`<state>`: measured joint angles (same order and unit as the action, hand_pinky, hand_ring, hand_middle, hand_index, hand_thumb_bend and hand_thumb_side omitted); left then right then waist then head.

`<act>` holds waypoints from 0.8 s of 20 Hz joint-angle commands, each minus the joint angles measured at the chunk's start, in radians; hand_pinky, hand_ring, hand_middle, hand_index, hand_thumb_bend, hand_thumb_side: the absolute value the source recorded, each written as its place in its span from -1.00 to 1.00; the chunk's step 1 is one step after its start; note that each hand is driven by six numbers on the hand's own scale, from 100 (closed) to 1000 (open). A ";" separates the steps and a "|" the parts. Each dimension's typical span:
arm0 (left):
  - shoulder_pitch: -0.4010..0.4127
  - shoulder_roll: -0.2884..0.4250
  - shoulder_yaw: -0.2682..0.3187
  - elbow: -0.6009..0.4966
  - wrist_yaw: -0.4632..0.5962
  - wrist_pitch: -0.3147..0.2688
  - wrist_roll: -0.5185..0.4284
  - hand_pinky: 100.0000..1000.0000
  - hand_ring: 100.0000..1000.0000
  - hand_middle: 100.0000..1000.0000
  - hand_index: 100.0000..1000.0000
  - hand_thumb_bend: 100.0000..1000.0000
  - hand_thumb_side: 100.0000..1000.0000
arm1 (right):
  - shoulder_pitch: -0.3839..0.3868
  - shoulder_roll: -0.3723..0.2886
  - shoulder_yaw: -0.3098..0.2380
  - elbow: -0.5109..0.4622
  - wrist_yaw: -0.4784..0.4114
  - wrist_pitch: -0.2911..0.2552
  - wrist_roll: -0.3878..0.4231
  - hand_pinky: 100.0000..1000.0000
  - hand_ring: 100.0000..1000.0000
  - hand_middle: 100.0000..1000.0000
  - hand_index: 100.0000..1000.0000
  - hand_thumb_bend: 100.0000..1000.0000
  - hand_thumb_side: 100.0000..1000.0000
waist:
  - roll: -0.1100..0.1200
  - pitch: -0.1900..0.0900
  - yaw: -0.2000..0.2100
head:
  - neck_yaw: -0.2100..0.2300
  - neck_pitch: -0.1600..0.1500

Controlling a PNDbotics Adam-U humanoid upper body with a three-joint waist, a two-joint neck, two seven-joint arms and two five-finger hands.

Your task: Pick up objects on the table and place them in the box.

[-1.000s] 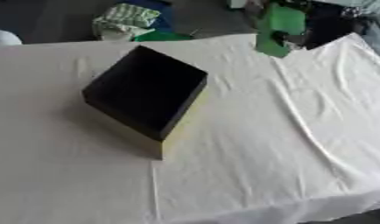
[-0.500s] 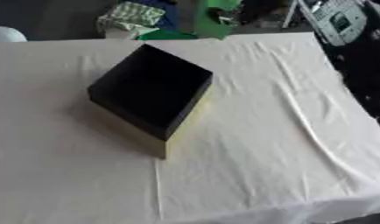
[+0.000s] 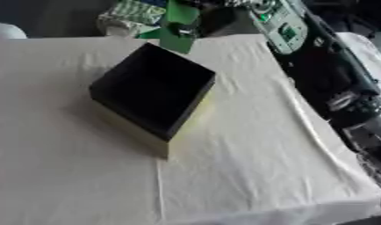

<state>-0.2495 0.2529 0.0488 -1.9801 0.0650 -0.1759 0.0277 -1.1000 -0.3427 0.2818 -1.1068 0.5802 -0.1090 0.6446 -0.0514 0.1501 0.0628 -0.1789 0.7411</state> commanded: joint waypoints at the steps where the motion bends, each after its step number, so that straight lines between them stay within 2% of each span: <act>1: -0.019 0.002 -0.002 -0.020 0.004 -0.003 -0.003 0.25 0.37 0.16 0.43 -0.97 0.73 | -0.032 0.019 -0.015 0.023 0.024 -0.013 -0.002 0.34 0.25 -0.04 0.52 -1.00 0.21 | 0.004 -0.010 0.003 | -0.008 -0.013; 8: -0.050 -0.002 -0.003 -0.020 0.007 -0.012 0.000 0.25 0.38 0.16 0.44 -0.97 0.71 | -0.027 0.058 -0.001 0.089 0.069 -0.047 0.014 0.34 0.26 -0.03 0.51 -1.00 0.27 | 0.002 -0.005 0.016 | -0.009 -0.010; 16: -0.082 -0.005 -0.001 -0.020 0.003 -0.027 0.010 0.26 0.38 0.17 0.44 -0.97 0.70 | -0.006 0.083 0.017 0.099 0.054 -0.074 0.040 0.31 0.25 -0.04 0.50 -1.00 0.32 | -0.002 -0.007 0.020 | 0.000 -0.008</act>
<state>-0.3174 0.2444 0.0456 -1.9801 0.0692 -0.1981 0.0370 -1.0887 -0.2520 0.3009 -0.9989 0.6392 -0.1797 0.6811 -0.0575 0.1587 0.0815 -0.1800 0.7362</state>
